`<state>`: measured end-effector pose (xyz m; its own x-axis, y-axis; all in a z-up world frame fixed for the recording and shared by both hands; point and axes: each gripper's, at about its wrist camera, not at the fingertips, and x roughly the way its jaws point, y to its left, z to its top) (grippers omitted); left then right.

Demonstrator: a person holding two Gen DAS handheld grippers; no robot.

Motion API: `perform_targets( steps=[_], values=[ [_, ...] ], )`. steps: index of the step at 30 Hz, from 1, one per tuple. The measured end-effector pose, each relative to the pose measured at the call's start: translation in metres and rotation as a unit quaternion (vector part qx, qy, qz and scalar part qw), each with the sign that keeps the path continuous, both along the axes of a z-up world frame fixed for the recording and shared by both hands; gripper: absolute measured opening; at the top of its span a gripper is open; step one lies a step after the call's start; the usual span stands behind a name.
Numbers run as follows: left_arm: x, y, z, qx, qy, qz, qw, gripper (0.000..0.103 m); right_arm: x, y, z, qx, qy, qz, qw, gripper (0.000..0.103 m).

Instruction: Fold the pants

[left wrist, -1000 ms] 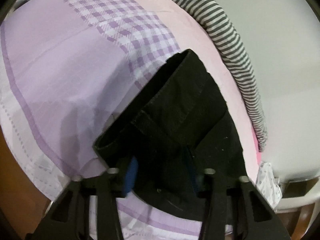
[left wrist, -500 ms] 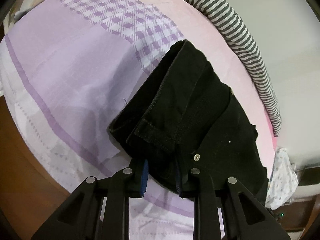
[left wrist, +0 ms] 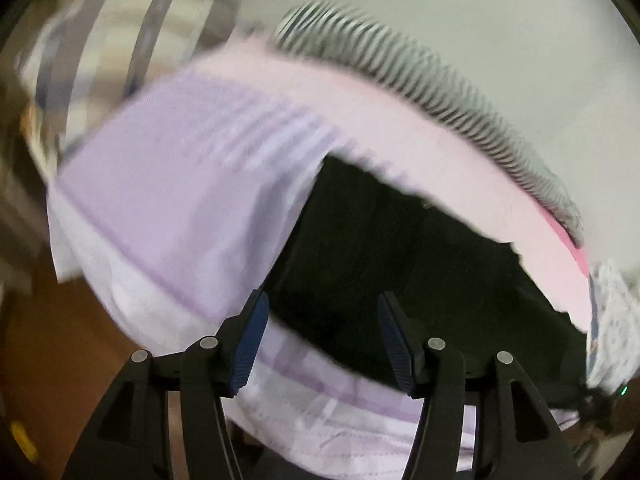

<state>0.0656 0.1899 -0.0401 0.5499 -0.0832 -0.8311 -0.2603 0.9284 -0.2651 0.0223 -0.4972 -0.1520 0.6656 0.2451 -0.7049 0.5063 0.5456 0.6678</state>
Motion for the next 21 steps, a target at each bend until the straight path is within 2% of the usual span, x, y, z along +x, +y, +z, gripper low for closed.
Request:
perform_targets(
  steps=[3, 5, 7, 9, 12, 13, 16, 19, 21],
  values=[
    [0.004, -0.049, 0.022, 0.035, -0.041, -0.086, 0.9948, 0.057, -0.004, -0.012, -0.001, 0.015, -0.01, -0.013, 1.0, 0.013],
    [0.008, -0.094, 0.028, 0.046, -0.056, -0.165, 0.9836, 0.058, -0.006, -0.018, 0.002, 0.02, -0.019, -0.017, 0.999, 0.013],
    [0.011, -0.138, 0.028, 0.052, -0.064, -0.238, 0.9678, 0.059, -0.007, -0.023, 0.006, 0.017, -0.021, -0.018, 0.999, 0.013],
    [0.013, -0.187, 0.024, 0.053, -0.066, -0.315, 0.9452, 0.059, -0.007, -0.028, 0.01, 0.015, -0.026, -0.017, 0.999, 0.013],
    [0.012, -0.254, 0.014, 0.048, -0.06, -0.416, 0.9059, 0.059, -0.004, -0.033, 0.016, 0.012, -0.025, -0.01, 1.0, 0.012],
    [0.01, -0.278, 0.008, 0.046, -0.056, -0.455, 0.8878, 0.059, -0.003, -0.033, 0.017, 0.01, -0.025, -0.007, 1.0, 0.012],
    [0.004, -0.325, 0.0, 0.06, -0.054, -0.513, 0.8547, 0.059, -0.004, -0.034, 0.023, 0.02, -0.032, -0.001, 0.999, 0.008],
    [-0.005, -0.367, -0.011, 0.063, -0.05, -0.557, 0.8266, 0.059, -0.002, -0.036, 0.031, 0.028, -0.041, 0.0, 0.999, 0.006],
    [-0.008, -0.385, -0.017, 0.07, -0.047, -0.574, 0.8147, 0.059, 0.0, -0.038, 0.038, 0.025, -0.046, 0.004, 0.999, 0.006]
  ],
)
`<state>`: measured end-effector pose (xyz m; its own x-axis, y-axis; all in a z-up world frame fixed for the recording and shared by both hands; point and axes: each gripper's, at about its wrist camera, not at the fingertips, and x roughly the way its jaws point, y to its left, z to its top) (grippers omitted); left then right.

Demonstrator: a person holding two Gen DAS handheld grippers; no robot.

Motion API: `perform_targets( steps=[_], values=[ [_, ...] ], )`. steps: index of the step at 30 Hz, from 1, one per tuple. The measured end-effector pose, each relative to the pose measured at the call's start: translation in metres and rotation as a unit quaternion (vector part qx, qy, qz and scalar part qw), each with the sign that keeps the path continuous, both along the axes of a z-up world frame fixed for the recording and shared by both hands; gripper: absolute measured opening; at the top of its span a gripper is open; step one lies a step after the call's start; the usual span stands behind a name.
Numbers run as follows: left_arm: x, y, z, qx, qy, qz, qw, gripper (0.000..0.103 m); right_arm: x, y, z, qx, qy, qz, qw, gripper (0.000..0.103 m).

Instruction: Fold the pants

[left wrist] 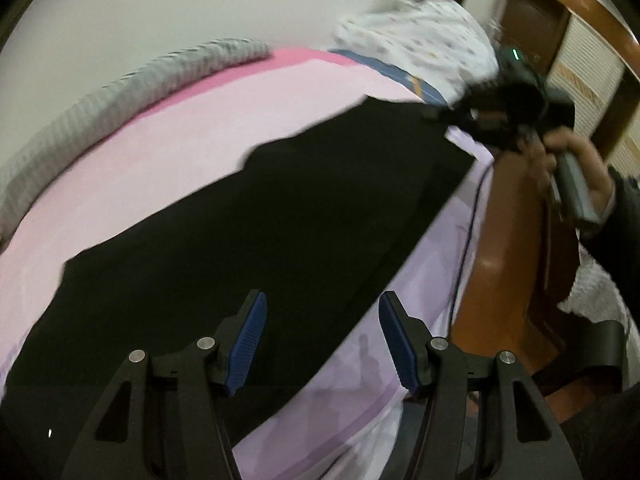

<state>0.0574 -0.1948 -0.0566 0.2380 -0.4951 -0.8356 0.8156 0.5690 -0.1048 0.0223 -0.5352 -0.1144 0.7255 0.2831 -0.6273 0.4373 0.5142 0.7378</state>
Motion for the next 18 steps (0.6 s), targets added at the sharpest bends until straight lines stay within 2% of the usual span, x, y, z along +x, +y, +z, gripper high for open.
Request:
perform_targets(
  steps=[3, 8, 9, 11, 13, 18],
  values=[
    [-0.006, -0.021, -0.006, 0.016, -0.022, -0.023, 0.9994, 0.059, 0.0, -0.002, 0.005, 0.008, -0.01, 0.002, 1.0, 0.006],
    [-0.006, -0.037, -0.019, 0.04, -0.039, -0.03, 0.998, 0.057, -0.006, -0.004, 0.005, 0.006, -0.018, 0.001, 1.0, 0.006],
    [-0.006, -0.042, -0.022, 0.042, -0.042, -0.031, 0.9977, 0.053, -0.009, -0.005, 0.003, 0.007, -0.017, 0.001, 1.0, 0.006],
    [-0.004, -0.054, -0.031, 0.052, -0.036, -0.041, 0.9971, 0.024, -0.011, -0.007, -0.001, 0.01, -0.012, 0.0, 1.0, 0.006],
    [-0.004, -0.06, -0.036, 0.052, -0.023, -0.051, 0.9971, 0.013, -0.014, -0.011, -0.007, 0.012, -0.007, -0.007, 1.0, 0.008],
    [-0.009, -0.066, -0.039, 0.057, -0.032, -0.058, 0.9962, 0.009, -0.02, -0.029, -0.018, 0.013, 0.005, -0.03, 0.999, 0.009]
  ],
)
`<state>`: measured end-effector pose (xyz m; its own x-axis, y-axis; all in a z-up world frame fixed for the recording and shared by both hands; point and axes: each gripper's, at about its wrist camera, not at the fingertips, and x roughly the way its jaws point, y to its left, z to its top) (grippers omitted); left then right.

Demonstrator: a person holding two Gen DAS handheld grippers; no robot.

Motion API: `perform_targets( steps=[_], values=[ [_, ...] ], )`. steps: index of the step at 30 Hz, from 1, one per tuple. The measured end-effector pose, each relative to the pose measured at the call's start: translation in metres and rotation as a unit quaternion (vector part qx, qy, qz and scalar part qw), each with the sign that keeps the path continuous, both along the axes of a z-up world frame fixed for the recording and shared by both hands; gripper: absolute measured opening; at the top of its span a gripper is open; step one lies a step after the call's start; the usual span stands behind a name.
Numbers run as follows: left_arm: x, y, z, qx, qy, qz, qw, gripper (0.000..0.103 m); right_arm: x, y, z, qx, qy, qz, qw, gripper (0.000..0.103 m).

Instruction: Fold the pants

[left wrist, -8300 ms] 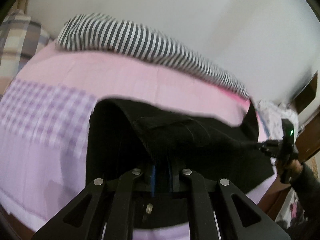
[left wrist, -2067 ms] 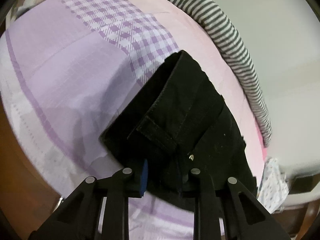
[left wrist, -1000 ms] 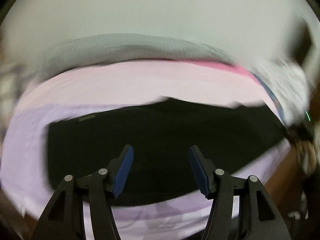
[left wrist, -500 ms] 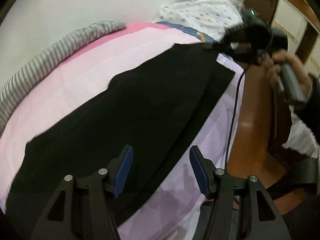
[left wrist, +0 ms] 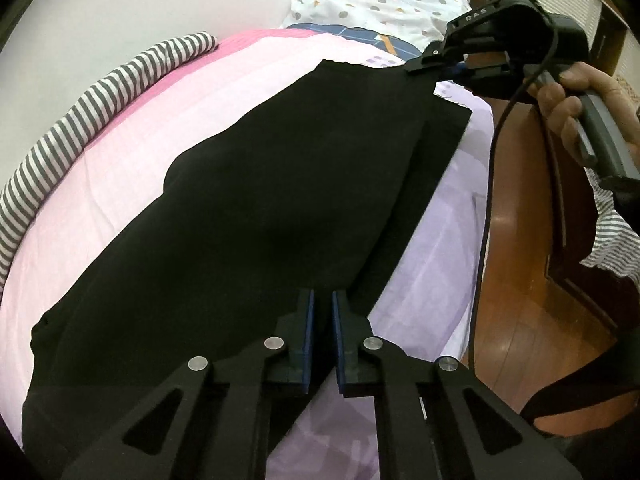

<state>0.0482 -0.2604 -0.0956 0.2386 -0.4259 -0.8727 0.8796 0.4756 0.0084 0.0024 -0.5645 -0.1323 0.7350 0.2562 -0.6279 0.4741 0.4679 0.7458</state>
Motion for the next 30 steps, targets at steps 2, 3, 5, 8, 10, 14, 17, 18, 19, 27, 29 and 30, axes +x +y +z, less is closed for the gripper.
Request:
perform_targets(
  steps=[2, 3, 5, 8, 10, 14, 17, 18, 19, 27, 29, 30],
  values=[
    [0.001, -0.001, -0.001, -0.002, 0.004, 0.001, 1.0, 0.009, -0.001, -0.007, -0.003, 0.001, 0.007, -0.008, 1.0, 0.009],
    [0.002, -0.001, -0.001, -0.002, 0.004, 0.002, 1.0, 0.009, -0.002, -0.01, -0.005, 0.003, 0.009, -0.012, 1.0, 0.009],
    [0.002, -0.001, -0.001, -0.002, 0.007, 0.0, 1.0, 0.009, -0.004, -0.014, -0.006, -0.002, 0.015, -0.016, 1.0, 0.009],
    [0.001, -0.001, -0.004, 0.002, 0.008, -0.002, 1.0, 0.009, -0.009, -0.019, -0.006, -0.008, 0.019, -0.023, 1.0, 0.009],
    [0.001, -0.002, -0.005, 0.003, 0.008, -0.003, 1.0, 0.009, -0.012, -0.024, -0.004, -0.018, 0.023, -0.028, 0.999, 0.009],
    [0.002, -0.002, -0.008, 0.004, 0.014, -0.002, 0.9999, 0.009, -0.015, -0.027, 0.001, -0.037, 0.022, -0.025, 0.999, 0.006],
    [0.003, -0.002, -0.007, 0.001, 0.013, 0.0, 0.9999, 0.009, -0.023, -0.023, 0.012, -0.059, 0.023, -0.023, 0.998, 0.004],
    [0.003, -0.002, -0.006, -0.001, 0.014, -0.001, 0.9999, 0.009, -0.026, -0.021, 0.015, -0.064, 0.021, -0.023, 0.997, 0.004],
    [0.003, -0.001, -0.004, -0.005, 0.014, -0.002, 0.9999, 0.008, -0.03, -0.02, 0.019, -0.072, 0.023, -0.025, 0.997, 0.004],
    [-0.004, -0.002, -0.005, -0.003, 0.023, -0.031, 0.9993, 0.008, -0.056, -0.02, -0.005, -0.076, 0.065, -0.04, 0.994, 0.004],
    [-0.006, -0.002, -0.013, 0.007, 0.028, -0.033, 0.999, 0.008, -0.056, -0.02, -0.012, -0.079, 0.074, -0.043, 0.993, 0.004],
    [-0.007, -0.002, -0.015, 0.009, 0.028, -0.034, 0.999, 0.008, -0.056, -0.02, -0.016, -0.078, 0.078, -0.042, 0.993, 0.004]
  ],
)
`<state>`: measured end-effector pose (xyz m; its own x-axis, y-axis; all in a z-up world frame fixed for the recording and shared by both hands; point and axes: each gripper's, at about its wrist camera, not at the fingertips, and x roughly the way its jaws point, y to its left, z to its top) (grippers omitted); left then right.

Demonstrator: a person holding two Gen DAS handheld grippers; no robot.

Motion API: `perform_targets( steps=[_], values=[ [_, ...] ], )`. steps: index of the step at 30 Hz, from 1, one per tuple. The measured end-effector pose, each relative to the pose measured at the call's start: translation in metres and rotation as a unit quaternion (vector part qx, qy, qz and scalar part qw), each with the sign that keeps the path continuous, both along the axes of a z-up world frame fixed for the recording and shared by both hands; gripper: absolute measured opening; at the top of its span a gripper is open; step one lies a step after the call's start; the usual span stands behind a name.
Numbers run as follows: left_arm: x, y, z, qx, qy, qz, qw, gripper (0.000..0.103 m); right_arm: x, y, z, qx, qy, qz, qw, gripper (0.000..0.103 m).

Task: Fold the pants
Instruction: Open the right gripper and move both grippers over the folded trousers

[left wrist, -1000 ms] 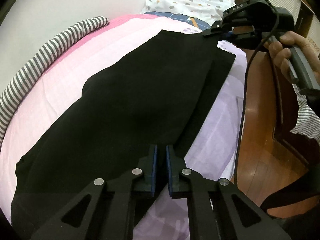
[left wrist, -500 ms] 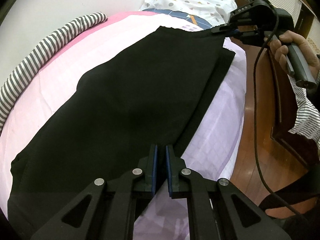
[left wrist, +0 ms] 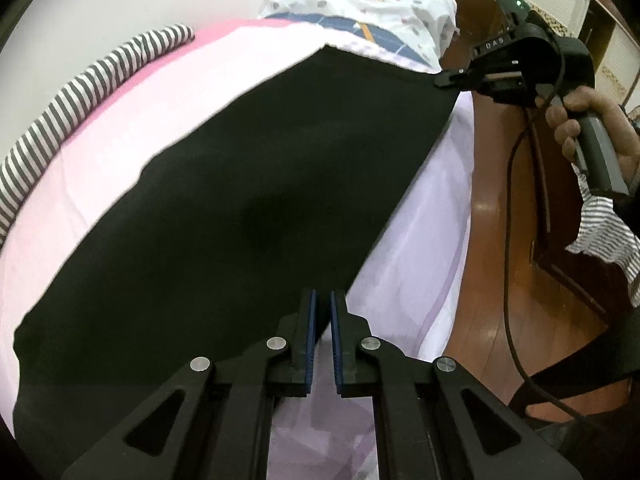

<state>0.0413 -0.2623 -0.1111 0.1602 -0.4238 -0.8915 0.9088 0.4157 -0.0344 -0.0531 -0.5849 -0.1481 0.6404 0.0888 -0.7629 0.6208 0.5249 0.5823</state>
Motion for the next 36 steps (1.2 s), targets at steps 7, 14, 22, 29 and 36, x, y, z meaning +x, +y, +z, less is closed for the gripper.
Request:
perform_targets(
  steps=[7, 14, 22, 29, 36],
  values=[
    [0.005, 0.0, 0.001, -0.014, 0.017, 0.017, 0.9996, 0.01, 0.003, -0.001, -0.002, -0.009, 0.025, 0.006, 1.0, 0.013],
    [0.02, 0.023, 0.036, -0.09, 0.029, 0.049, 0.9943, 0.034, -0.007, -0.002, 0.038, -0.078, 0.036, -0.01, 0.996, 0.038],
    [0.066, 0.105, 0.066, -0.125, -0.019, 0.184, 0.9748, 0.042, 0.08, 0.078, 0.085, -0.114, -0.018, 0.174, 0.978, 0.038],
    [0.089, 0.21, 0.04, -0.092, -0.02, 0.322, 0.9419, 0.043, 0.192, 0.219, 0.081, -0.077, -0.048, 0.374, 0.923, 0.038],
    [0.089, 0.252, 0.013, -0.073, -0.009, 0.37, 0.9262, 0.043, 0.259, 0.341, 0.065, -0.058, -0.034, 0.52, 0.851, 0.038]
  ],
)
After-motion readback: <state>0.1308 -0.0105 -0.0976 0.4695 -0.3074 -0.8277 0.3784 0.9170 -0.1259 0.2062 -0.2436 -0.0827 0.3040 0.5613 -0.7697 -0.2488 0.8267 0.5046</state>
